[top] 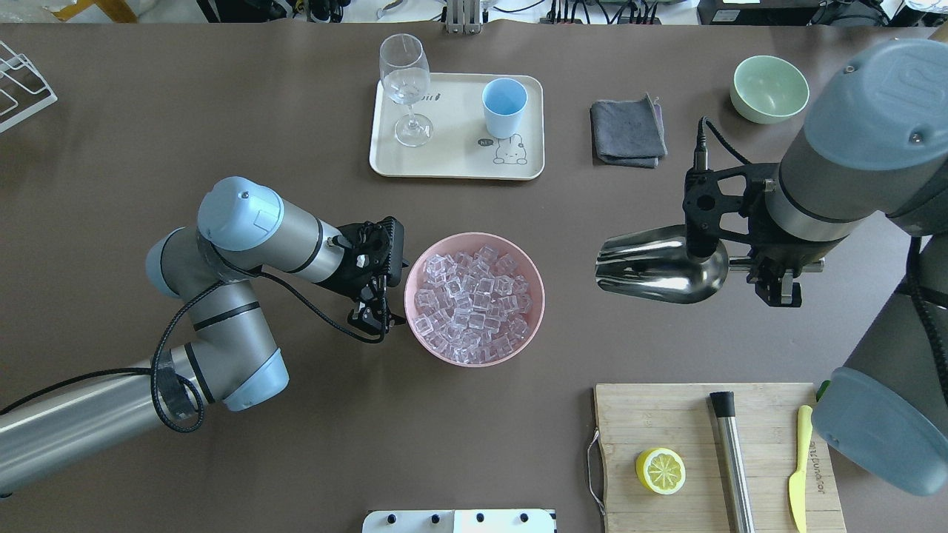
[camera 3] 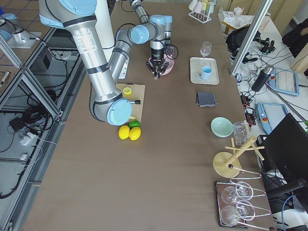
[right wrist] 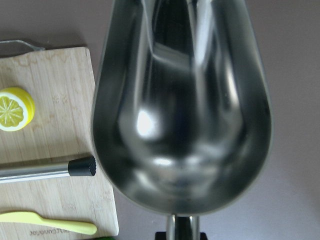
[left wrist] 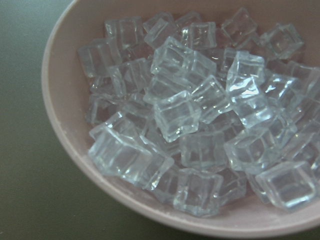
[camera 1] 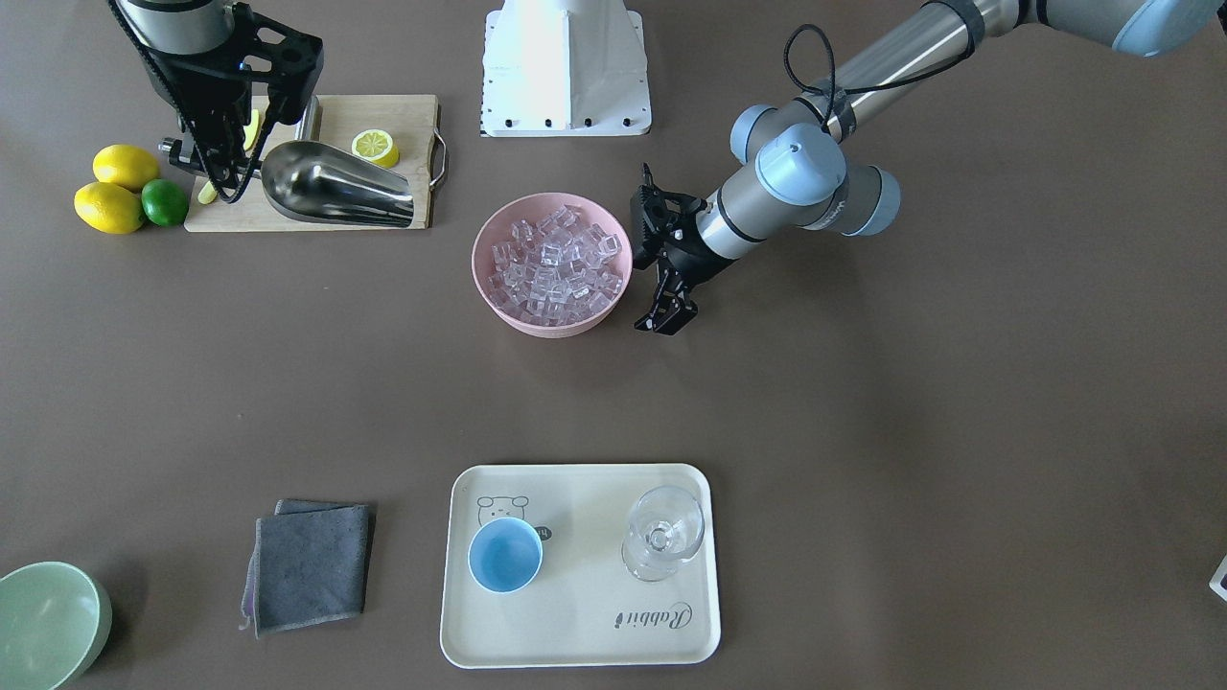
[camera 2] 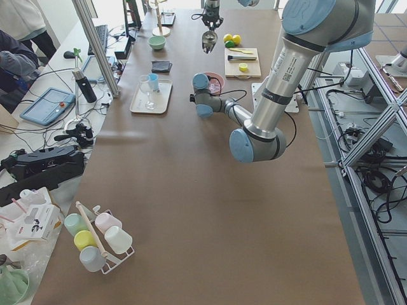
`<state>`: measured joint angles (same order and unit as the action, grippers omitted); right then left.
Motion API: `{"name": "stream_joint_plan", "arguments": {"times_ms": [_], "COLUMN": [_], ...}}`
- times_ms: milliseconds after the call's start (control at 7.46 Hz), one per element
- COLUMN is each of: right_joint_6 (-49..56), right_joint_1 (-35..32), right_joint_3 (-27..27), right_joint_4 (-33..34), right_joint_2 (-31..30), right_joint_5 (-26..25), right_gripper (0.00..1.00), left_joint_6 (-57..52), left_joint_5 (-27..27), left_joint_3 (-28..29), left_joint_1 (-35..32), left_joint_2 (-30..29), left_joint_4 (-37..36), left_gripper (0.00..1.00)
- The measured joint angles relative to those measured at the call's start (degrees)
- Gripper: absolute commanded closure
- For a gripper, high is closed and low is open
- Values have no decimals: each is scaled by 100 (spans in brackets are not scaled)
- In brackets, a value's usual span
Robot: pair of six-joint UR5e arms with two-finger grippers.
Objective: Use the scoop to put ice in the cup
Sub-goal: 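Carry the scoop over the pink bowl and lower it into the ice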
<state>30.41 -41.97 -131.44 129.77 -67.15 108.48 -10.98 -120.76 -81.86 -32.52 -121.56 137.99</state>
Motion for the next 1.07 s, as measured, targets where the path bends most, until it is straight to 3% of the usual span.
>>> {"name": "stream_joint_plan", "arguments": {"times_ms": [134,402,670,1072], "right_joint_6": [541,1265,1420,1335], "right_joint_1": [26,67,194,594], "right_joint_3": [106,940,1878,2620], "right_joint_4": [434,981,1249,1553], "right_joint_2": [247,1076,1930,2636], "right_joint_5": [-169,-385,-505,-777], "right_gripper": [100,100,100,100], "left_joint_6": [-1,-1,-8,-9], "left_joint_5": [0,0,0,0], "left_joint_3": [-20,-45,-49,-50], "left_joint_1": [0,0,0,0], "left_joint_2": [10,29,34,35], "left_joint_4": [-1,-6,-6,-13], "left_gripper": [2,2,2,2]}}
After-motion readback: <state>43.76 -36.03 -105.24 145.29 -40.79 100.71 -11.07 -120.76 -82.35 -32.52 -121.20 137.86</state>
